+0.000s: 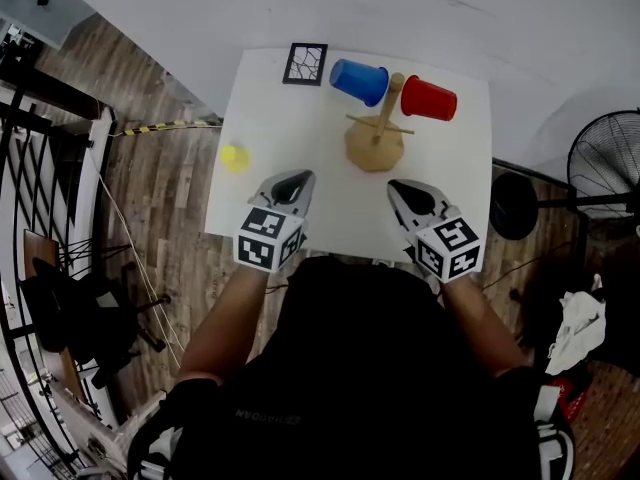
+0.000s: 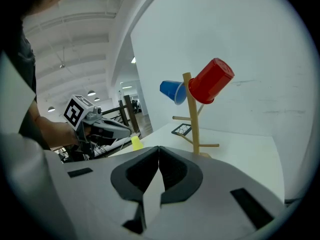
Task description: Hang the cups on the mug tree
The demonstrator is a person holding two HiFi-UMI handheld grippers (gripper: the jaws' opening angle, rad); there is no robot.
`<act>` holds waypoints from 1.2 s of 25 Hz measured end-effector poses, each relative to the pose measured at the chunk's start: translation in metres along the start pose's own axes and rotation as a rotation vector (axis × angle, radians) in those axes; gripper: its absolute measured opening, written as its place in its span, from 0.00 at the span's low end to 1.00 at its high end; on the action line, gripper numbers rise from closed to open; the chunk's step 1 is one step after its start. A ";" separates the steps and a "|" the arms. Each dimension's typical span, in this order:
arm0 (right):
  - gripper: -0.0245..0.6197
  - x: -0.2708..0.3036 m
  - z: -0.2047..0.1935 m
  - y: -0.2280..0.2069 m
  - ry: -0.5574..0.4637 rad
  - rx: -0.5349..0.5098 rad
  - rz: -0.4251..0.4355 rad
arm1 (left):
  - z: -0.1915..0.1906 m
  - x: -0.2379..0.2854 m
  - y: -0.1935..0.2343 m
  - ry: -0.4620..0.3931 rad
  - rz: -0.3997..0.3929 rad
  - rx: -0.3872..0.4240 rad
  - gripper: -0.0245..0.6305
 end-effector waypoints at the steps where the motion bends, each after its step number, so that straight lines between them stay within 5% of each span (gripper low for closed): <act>1: 0.05 0.001 -0.001 0.001 0.006 -0.005 -0.001 | -0.003 0.000 0.000 0.005 0.001 -0.003 0.06; 19: 0.05 0.019 -0.004 0.013 0.039 -0.020 -0.031 | -0.010 -0.011 0.030 0.044 0.047 0.037 0.06; 30: 0.05 0.040 -0.003 0.028 0.047 -0.017 -0.021 | -0.038 -0.036 0.097 0.120 0.236 0.106 0.06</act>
Point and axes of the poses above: the fingertips, and each gripper's own axes: x forward along the fingers, y to its left, z out of its top, the point moved 9 cm from there along -x, backward along the fingers, and after that the axes turned 7 degrees about -z, right-handed, at the moved point
